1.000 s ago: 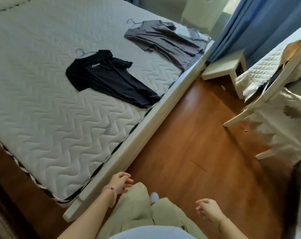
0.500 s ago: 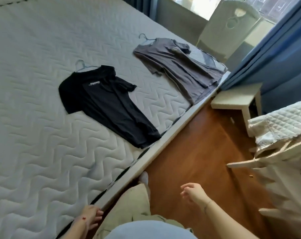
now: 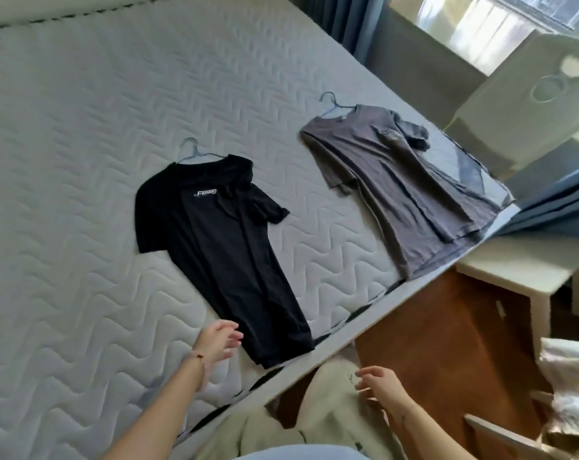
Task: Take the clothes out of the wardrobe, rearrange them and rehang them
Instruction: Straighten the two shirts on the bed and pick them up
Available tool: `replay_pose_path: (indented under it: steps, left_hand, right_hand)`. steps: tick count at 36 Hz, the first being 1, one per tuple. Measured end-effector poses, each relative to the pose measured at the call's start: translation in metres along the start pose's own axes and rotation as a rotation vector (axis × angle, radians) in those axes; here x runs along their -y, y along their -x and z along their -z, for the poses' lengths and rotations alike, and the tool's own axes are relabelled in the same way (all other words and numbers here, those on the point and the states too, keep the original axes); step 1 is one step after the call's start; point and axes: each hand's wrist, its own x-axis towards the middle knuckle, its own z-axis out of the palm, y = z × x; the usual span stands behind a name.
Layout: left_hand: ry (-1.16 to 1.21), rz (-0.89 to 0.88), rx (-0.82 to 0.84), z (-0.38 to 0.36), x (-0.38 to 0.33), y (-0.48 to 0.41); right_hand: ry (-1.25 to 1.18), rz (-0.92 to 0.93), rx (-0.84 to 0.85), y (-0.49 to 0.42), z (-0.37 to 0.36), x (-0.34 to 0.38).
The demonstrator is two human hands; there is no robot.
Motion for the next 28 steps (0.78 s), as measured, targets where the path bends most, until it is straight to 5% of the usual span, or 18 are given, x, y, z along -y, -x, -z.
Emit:
replay_pose_path:
  steps: [13,21,28]
  left_hand:
    - [0.205,0.194,-0.253,-0.116,-0.041,-0.027]
    - [0.044,0.421,-0.291,-0.180,-0.024,-0.055]
    - [-0.139,0.328,-0.189,-0.217,-0.077,-0.138]
  right_hand:
    - [0.366,0.060,0.163,-0.117,0.145,0.130]
    - [0.294,0.185,0.230,-0.189,0.187,0.256]
    - [0.299,0.273,0.245,-0.257,0.184,0.329]
